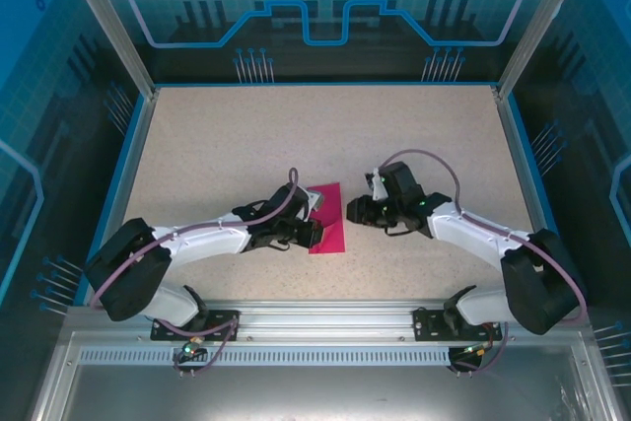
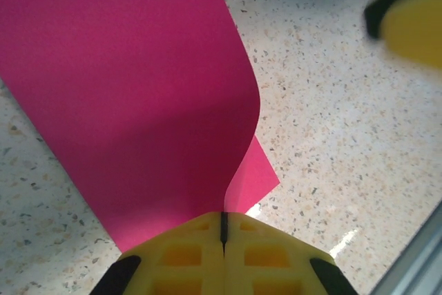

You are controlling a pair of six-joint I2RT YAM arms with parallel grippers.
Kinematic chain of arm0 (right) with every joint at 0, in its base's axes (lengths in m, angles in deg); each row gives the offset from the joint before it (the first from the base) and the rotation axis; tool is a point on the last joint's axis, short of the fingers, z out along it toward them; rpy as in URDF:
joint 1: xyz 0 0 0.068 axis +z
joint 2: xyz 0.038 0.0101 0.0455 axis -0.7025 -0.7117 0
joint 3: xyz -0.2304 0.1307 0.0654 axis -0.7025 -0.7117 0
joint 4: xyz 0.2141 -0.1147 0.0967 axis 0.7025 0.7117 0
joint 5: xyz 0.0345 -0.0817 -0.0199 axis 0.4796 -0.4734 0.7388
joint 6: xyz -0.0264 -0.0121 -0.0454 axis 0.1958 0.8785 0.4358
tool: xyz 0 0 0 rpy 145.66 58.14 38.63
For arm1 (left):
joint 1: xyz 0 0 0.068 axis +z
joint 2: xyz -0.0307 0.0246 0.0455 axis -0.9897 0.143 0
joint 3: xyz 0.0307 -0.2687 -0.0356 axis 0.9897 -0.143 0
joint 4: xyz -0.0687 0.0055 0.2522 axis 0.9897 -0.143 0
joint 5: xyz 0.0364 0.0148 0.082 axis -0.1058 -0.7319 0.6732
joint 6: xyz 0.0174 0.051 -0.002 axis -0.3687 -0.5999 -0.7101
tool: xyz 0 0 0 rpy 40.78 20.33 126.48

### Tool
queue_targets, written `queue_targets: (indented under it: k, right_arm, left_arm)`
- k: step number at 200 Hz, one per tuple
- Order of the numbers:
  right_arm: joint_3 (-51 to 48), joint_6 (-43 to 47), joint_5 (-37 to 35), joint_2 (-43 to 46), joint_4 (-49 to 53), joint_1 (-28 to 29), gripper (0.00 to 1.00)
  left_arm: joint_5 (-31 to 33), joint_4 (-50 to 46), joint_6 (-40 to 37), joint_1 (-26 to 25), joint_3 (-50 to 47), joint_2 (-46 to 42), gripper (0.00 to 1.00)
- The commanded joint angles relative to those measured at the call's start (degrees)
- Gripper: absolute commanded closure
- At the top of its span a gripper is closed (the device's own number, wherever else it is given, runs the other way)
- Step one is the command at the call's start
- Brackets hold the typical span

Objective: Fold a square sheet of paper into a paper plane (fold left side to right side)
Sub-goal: Fold the triangle a second time at the center of the table.

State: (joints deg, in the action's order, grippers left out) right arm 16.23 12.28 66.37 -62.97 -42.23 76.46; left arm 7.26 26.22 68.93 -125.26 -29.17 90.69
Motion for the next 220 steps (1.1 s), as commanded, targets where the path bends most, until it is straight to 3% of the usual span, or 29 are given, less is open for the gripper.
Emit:
queue_targets:
  k: [1, 49, 115, 220]
  right_arm:
    - [-0.82, -0.81, -0.63, -1.99, -1.41, 3.67, 0.81]
    - [0.48, -4.25, -2.14, -9.72, -0.86, 7.44, 1.00]
    - [5.03, -2.70, -5.84, -15.27, 7.45, 9.98, 1.00]
    - [6.43, -1.55, -7.65, -17.78, 11.39, 11.23, 1.00]
  left_arm:
    - [-7.02, 2.07, -0.76, 1.95, -0.73, -0.76, 1.00]
    - [-7.40, 1.10, -2.35, 4.68, -1.18, 0.32, 1.00]
    - [-6.60, -1.23, -4.81, 6.53, 0.07, 3.29, 1.00]
    - [-6.43, -1.99, -7.51, 8.99, 3.26, 8.88, 1.00]
